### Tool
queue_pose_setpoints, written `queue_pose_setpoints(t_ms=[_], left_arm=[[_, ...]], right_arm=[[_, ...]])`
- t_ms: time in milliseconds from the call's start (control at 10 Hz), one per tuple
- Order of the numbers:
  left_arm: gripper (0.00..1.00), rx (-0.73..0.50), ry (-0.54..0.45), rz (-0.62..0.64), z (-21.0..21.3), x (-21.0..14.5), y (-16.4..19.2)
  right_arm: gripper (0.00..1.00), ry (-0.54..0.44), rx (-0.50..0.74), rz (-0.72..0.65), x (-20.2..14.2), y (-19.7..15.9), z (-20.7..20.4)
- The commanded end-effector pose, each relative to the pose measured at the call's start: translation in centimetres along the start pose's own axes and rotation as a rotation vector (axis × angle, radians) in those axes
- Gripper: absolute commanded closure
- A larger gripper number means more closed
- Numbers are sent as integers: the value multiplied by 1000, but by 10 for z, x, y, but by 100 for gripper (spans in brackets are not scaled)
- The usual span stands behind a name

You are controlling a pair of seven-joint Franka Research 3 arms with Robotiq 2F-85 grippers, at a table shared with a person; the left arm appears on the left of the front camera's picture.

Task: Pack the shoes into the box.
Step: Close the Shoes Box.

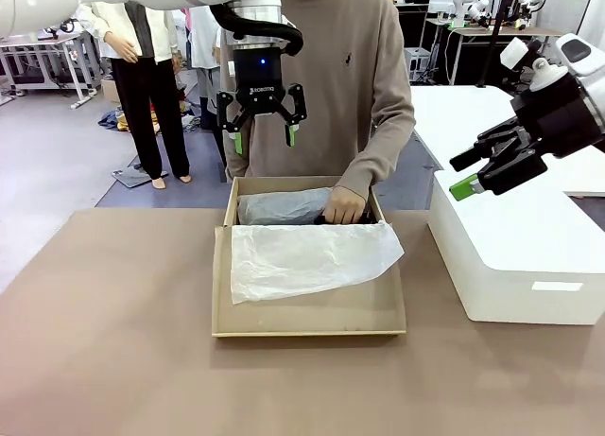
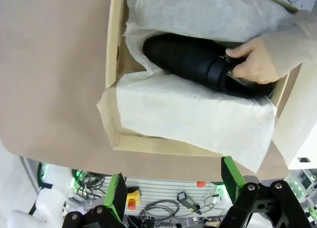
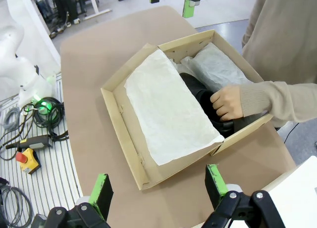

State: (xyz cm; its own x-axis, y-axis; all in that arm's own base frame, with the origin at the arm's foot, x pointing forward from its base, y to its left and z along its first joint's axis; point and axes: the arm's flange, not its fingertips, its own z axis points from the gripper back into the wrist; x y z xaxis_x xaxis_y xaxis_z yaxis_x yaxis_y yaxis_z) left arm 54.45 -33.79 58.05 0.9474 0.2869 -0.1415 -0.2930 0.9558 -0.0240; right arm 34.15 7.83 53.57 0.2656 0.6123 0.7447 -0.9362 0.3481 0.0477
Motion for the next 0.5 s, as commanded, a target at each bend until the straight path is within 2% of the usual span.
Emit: queue_pose_setpoints(t_ms=[0, 100, 200, 400], left_arm=[[0, 64, -25, -193, -2, -1, 0], [0, 128, -80, -379, -1, 5, 14], [0, 203, -87, -475, 2, 12, 33], [0, 202, -43, -713, 7, 23, 71]], right_arm=[[0, -36, 8, 23, 1, -3, -2], [0, -36, 8, 23, 1, -3, -2], [0, -36, 8, 23, 1, -3, -2], [0, -36, 8, 23, 1, -3, -2]])
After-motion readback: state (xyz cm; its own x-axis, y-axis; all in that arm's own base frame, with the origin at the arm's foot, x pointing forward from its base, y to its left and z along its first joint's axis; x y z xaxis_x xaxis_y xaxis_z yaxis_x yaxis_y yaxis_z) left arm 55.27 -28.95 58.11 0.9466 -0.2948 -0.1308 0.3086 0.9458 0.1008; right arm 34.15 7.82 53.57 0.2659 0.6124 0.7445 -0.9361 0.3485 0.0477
